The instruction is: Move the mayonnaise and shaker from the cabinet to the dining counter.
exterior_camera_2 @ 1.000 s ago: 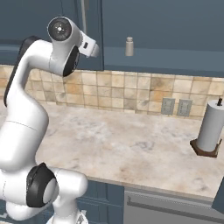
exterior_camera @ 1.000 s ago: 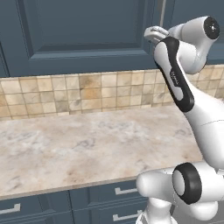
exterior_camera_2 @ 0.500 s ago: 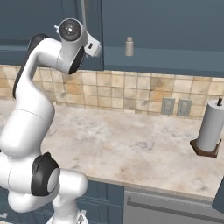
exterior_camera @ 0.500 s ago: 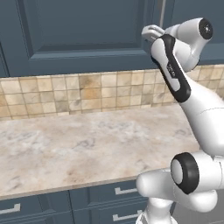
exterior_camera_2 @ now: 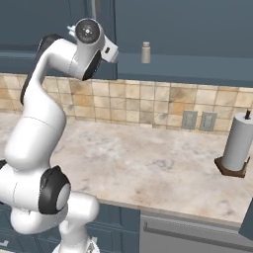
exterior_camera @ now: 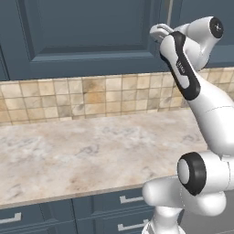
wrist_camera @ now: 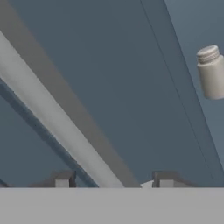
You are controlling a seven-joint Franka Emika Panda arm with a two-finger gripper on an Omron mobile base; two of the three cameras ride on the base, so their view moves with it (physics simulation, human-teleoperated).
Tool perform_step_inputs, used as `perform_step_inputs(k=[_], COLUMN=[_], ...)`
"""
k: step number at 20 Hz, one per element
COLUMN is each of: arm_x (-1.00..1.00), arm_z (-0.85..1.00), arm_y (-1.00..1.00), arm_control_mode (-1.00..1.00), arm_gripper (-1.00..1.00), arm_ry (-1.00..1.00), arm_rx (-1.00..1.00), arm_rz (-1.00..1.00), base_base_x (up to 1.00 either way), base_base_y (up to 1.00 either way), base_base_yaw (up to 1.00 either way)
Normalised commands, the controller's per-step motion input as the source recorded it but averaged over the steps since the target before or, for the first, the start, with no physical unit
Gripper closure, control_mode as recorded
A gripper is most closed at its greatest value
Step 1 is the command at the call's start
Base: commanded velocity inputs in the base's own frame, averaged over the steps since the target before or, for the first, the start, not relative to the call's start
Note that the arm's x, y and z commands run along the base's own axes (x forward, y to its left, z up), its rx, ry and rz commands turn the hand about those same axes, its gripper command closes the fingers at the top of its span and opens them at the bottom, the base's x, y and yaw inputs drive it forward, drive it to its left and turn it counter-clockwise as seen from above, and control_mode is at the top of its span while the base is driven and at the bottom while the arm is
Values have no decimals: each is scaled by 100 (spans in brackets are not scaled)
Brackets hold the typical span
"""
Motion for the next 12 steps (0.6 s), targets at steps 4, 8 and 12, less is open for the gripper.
perform_step_inputs(k=[4,8,12], arm_x=[23,8,-56], arm_z=[-44,-38,-5], arm_y=[0,26,75], arm_control_mode=[-100,-100,-100], arm_gripper=[100,100,100], arm_ry=[0,0,0], arm_rx=[0,-2,-10], arm_rz=[6,4,0], base_base_x=[0,0,0], base_base_y=[0,0,0], base_base_yaw=[0,0,0])
